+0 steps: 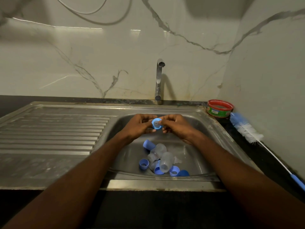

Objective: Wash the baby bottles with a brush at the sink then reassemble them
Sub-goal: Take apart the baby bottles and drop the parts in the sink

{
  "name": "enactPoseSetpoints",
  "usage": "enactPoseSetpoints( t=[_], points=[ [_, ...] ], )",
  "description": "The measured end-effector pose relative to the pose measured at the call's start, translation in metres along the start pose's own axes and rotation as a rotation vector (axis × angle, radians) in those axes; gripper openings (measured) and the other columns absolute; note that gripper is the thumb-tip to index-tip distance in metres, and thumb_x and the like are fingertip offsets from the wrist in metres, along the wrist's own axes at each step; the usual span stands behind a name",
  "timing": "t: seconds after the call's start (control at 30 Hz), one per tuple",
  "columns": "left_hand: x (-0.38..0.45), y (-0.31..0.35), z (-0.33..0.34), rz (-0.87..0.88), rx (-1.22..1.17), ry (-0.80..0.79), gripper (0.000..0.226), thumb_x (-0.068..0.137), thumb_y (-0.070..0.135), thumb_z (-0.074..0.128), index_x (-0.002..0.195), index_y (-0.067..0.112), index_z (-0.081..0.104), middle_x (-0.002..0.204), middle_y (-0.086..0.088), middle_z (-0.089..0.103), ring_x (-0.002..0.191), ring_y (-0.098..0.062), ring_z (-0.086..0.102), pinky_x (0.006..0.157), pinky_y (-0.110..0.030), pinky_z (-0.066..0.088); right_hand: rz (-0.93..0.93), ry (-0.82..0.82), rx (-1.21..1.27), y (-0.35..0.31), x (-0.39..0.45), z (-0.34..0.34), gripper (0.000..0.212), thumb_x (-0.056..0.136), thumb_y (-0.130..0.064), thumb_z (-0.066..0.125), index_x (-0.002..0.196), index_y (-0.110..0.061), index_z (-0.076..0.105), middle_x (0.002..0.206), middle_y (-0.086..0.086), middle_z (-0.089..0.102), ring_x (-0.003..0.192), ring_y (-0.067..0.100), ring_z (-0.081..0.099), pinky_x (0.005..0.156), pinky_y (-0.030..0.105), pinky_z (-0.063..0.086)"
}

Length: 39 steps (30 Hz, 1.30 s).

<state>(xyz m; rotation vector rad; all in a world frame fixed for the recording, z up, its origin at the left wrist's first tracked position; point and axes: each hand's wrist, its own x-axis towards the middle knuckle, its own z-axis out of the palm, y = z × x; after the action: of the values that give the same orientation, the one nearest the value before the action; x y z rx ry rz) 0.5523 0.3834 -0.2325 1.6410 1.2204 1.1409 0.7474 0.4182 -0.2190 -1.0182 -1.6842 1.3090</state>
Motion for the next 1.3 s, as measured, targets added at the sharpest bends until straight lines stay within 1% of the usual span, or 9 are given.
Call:
enactPoseSetpoints(
  t=[0.17, 0.3, 0.5, 0.63, 0.7, 0.8, 0.97, 1.13, 1.3],
  points=[
    [-0.004, 0.004, 0.001, 0.007, -0.033, -0.034, 0.034, 0.095, 0.006, 0.067, 0.129, 0.007, 0.066, 0.116, -0.007, 0.074, 0.109, -0.019, 0.071, 0.086, -0.030, 0.060, 0.015, 0.023, -0.012, 0.002, 0.002, -0.001, 0.022, 0.085, -0.015, 0.078, 0.102, -0.003, 0.074, 0.082, 0.012, 0.073, 0.068, 0.013, 0.061, 0.064, 0.025, 0.055],
    [-0.004, 0.010, 0.004, 0.001, -0.097, -0.035, 0.031, 0.097, 0.008, 0.065, 0.128, 0.008, 0.067, 0.114, -0.006, 0.075, 0.109, -0.020, 0.071, 0.091, -0.031, 0.059, 0.010, 0.066, -0.068, 0.004, 0.004, -0.002, 0.010, 0.086, -0.011, 0.073, 0.094, -0.006, 0.074, 0.069, 0.000, 0.071, 0.062, 0.010, 0.061, 0.064, 0.028, 0.054],
    [-0.005, 0.008, 0.004, 0.003, -0.097, -0.014, 0.030, 0.096, 0.010, 0.067, 0.126, 0.009, 0.069, 0.113, -0.005, 0.076, 0.108, -0.021, 0.072, 0.088, -0.033, 0.060, -0.028, 0.153, -0.140, 0.002, 0.002, 0.002, 0.007, 0.085, -0.016, 0.077, 0.087, -0.010, 0.073, 0.073, 0.005, 0.073, 0.060, 0.012, 0.065, 0.062, 0.029, 0.058],
    [-0.007, 0.009, 0.005, 0.034, -0.025, -0.007, 0.040, 0.090, 0.012, 0.076, 0.129, 0.009, 0.067, 0.112, -0.004, 0.076, 0.103, -0.019, 0.073, 0.085, -0.035, 0.061, -0.030, 0.245, -0.185, 0.002, 0.003, 0.006, 0.007, 0.082, -0.015, 0.078, 0.081, -0.013, 0.072, 0.071, 0.003, 0.072, 0.054, 0.010, 0.065, 0.057, 0.028, 0.058],
    [-0.008, 0.009, 0.007, 0.041, 0.035, 0.041, 0.046, 0.086, 0.023, 0.081, 0.128, 0.010, 0.067, 0.110, -0.003, 0.077, 0.099, -0.018, 0.075, 0.082, -0.041, 0.063, -0.028, 0.234, -0.142, 0.002, 0.003, 0.008, 0.007, 0.082, -0.012, 0.078, 0.083, -0.012, 0.071, 0.072, 0.004, 0.072, 0.059, 0.012, 0.066, 0.057, 0.028, 0.058],
    [-0.010, 0.010, 0.010, 0.068, 0.101, 0.122, 0.045, 0.085, 0.025, 0.082, 0.125, 0.010, 0.068, 0.107, -0.002, 0.077, 0.093, -0.014, 0.075, 0.074, -0.039, 0.064, -0.024, 0.191, -0.087, 0.001, 0.002, 0.007, 0.008, 0.085, -0.011, 0.077, 0.090, -0.011, 0.070, 0.079, 0.006, 0.074, 0.066, 0.014, 0.070, 0.061, 0.027, 0.059],
    [-0.010, 0.010, 0.012, 0.084, 0.162, 0.170, 0.045, 0.084, 0.031, 0.083, 0.122, 0.011, 0.070, 0.102, -0.002, 0.077, 0.088, -0.011, 0.075, 0.066, -0.036, 0.064, 0.001, 0.099, -0.050, 0.001, 0.001, 0.006, 0.019, 0.086, -0.009, 0.076, 0.104, -0.007, 0.070, 0.094, 0.014, 0.075, 0.085, 0.024, 0.075, 0.079, 0.036, 0.063],
    [-0.006, 0.004, 0.008, 0.100, 0.239, 0.301, 0.039, 0.087, 0.035, 0.079, 0.113, 0.008, 0.070, 0.093, -0.007, 0.074, 0.071, -0.008, 0.071, 0.054, -0.020, 0.056, 0.010, 0.030, 0.103, -0.004, -0.002, 0.010, 0.014, 0.096, -0.007, 0.060, 0.105, -0.002, 0.069, 0.094, 0.020, 0.075, 0.083, 0.026, 0.074, 0.084, 0.040, 0.062],
    [-0.005, 0.002, 0.005, 0.072, 0.252, 0.309, 0.031, 0.089, 0.032, 0.077, 0.110, 0.011, 0.071, 0.091, -0.006, 0.074, 0.070, -0.011, 0.071, 0.053, -0.019, 0.054, -0.043, -0.002, 0.007, -0.005, -0.008, 0.017, 0.015, 0.093, -0.012, 0.070, 0.107, -0.010, 0.067, 0.098, 0.012, 0.075, 0.088, 0.022, 0.076, 0.082, 0.034, 0.062]
  ],
)
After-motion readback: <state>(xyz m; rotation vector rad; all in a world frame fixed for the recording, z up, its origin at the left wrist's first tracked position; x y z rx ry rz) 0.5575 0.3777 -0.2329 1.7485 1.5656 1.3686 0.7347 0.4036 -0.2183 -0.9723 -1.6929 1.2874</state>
